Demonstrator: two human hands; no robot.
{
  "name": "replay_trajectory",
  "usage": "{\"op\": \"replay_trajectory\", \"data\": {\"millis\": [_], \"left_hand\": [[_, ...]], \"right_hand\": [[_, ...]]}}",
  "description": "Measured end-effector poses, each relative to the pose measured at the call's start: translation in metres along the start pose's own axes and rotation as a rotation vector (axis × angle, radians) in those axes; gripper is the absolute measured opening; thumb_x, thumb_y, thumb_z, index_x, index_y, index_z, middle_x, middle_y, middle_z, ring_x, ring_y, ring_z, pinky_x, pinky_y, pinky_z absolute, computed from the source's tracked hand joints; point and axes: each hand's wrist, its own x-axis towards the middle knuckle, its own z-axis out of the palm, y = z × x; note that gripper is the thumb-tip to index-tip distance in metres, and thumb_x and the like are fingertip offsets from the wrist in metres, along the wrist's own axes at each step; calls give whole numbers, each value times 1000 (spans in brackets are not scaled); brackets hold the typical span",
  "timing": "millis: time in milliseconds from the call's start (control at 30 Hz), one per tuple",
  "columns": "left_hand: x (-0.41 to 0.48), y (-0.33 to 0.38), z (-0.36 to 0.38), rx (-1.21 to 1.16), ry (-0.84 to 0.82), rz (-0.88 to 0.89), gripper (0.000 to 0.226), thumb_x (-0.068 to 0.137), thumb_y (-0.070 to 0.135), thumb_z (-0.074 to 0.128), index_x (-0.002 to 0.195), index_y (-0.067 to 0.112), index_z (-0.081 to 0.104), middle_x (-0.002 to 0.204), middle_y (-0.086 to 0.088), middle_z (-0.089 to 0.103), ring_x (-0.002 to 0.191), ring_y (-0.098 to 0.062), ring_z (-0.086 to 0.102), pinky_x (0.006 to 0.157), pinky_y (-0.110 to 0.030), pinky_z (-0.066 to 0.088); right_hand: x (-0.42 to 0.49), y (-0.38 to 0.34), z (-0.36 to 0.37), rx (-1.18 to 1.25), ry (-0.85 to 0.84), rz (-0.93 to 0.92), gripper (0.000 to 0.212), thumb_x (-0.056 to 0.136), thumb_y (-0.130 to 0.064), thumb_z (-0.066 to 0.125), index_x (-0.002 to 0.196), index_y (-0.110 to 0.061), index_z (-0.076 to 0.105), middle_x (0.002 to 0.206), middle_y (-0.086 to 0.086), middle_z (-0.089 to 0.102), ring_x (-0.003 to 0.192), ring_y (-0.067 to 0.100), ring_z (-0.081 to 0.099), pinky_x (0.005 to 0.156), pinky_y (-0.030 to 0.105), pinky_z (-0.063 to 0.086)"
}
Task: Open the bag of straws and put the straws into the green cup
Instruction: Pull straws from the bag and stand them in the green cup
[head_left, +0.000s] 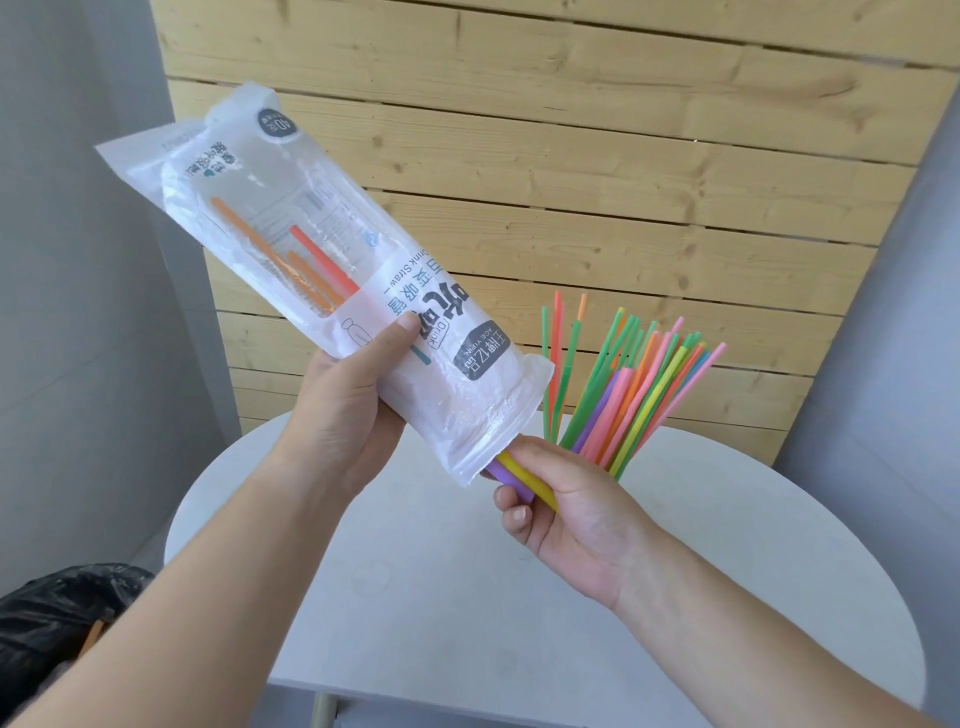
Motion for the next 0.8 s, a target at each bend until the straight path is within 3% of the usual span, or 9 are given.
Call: {"op": "replay_trajectory", "data": {"millis": [133, 300, 433, 533, 633, 767, 800], "left_hand": [[2, 0, -3, -26, 36, -3, 43, 102, 5, 57, 144, -4, 53, 136, -21, 65, 132, -40, 59, 111, -56, 47], [4, 0, -3, -90, 74, -19, 44, 102, 6, 56, 146, 1, 54, 143, -18, 63, 127, -30, 66, 105, -48, 54], [5, -2, -5, -145, 94, -26, 44, 103, 7, 56, 147, 4, 54, 136, -12, 68, 126, -27, 66, 103, -46, 55], [2, -8, -1, -126, 53, -50, 45, 102, 7, 57, 146, 0, 53, 135, -14, 67, 128, -31, 64, 108, -51, 51], [1, -9, 3, -77, 3, -44, 44, 102, 6, 56, 144, -4, 53, 129, -16, 68, 124, -33, 66, 109, -52, 50], [2, -3, 0, -79, 1, -26, 45, 101, 5, 56, 145, -5, 51, 135, -20, 65, 129, -36, 62, 109, -52, 50], [3, -2, -1, -79, 3, -22, 46, 101, 5, 56, 146, -5, 51, 137, -22, 64, 131, -37, 61, 109, -52, 50]], "right_hand": [[1, -4, -1, 32, 69, -14, 14, 86, -22, 72, 91, -9, 72, 78, 8, 71, 51, 12, 59, 40, 18, 45], [1, -9, -4, 106, 76, -57, 21, 90, -20, 69, 101, -2, 69, 79, 13, 70, 57, 17, 67, 47, 23, 54], [3, -7, -5, 99, 92, -114, 21, 90, -18, 69, 105, -3, 68, 75, 9, 70, 60, 16, 69, 50, 22, 56], [3, -5, -4, 51, 81, -84, 12, 91, -21, 69, 92, -10, 74, 75, 6, 71, 58, 15, 67, 44, 20, 50], [3, -5, -4, 6, 66, -40, 12, 91, -13, 66, 81, -14, 72, 66, 1, 68, 50, 10, 59, 38, 15, 41], [5, -5, -7, 27, 9, -16, 4, 82, -11, 72, 84, -9, 68, 71, 4, 66, 48, 8, 49, 35, 14, 34], [6, -5, -9, 22, 0, -16, 15, 76, -14, 75, 88, -7, 68, 74, 6, 67, 48, 7, 48, 35, 14, 32]]}}
